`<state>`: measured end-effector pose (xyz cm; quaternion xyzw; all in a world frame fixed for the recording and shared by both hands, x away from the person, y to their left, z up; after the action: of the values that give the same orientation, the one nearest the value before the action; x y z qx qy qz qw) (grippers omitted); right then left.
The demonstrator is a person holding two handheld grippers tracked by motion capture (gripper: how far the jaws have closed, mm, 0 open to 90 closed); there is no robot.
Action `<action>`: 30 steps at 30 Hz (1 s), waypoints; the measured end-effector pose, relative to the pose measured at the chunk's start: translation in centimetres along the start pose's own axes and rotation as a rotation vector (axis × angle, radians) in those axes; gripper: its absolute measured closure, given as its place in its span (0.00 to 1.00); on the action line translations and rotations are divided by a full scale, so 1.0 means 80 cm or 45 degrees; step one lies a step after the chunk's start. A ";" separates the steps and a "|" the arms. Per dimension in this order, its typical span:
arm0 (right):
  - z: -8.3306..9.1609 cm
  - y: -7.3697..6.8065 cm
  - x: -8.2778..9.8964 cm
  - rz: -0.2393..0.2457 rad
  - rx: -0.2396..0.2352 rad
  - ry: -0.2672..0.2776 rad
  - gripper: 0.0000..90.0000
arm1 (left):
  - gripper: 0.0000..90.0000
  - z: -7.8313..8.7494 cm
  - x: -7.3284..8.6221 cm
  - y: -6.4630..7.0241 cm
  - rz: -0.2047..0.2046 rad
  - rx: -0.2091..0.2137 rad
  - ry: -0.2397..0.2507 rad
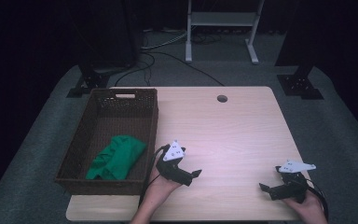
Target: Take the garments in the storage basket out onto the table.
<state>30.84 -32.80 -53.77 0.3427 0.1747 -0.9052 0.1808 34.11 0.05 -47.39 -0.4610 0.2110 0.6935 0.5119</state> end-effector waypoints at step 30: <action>0.000 0.000 0.000 -0.001 0.000 0.000 0.00 | 0.01 0.004 -0.011 -0.004 -0.009 -0.008 0.014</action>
<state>30.84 -32.80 -53.78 0.3425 0.1748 -0.9053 0.1806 34.30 -0.02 -46.38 -0.4669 0.2100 0.6899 0.5117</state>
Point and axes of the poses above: each handheld gripper's, and its own axes: z roughly backward along the jaws, x roughly out of its underside, y roughly to its right, the point moved 7 cm from there along -z, roughly forward along the jaws, and after that the axes turned 15 degrees about -z, right-handed, at the moved point
